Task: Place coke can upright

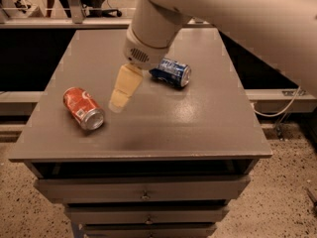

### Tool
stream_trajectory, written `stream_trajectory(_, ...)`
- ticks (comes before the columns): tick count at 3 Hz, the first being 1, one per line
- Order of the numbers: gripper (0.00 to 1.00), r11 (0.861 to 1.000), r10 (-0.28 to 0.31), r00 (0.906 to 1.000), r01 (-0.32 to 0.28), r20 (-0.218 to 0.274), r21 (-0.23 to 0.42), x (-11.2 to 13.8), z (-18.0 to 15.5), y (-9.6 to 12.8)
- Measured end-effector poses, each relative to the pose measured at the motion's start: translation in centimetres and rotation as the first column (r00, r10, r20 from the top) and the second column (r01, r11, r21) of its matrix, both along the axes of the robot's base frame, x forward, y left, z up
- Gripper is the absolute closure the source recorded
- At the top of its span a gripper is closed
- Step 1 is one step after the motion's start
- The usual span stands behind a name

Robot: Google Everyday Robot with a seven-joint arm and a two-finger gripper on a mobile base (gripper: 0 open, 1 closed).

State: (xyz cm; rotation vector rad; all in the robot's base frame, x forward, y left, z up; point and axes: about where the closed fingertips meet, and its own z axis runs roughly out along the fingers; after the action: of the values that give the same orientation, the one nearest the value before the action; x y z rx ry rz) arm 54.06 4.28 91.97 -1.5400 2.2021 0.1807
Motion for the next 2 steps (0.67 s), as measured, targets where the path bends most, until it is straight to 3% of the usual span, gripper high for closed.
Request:
stream_trajectory(1, 0.0, 0.996, -0.083, 0.9953, 0.084, -0.05, 0.02, 2.1, -1.9, 3.0)
stream_trajectory(2, 0.0, 0.986, -0.145, 0.9819, 0.153, -0.122, 0.059, 3.0, -3.2, 5.6)
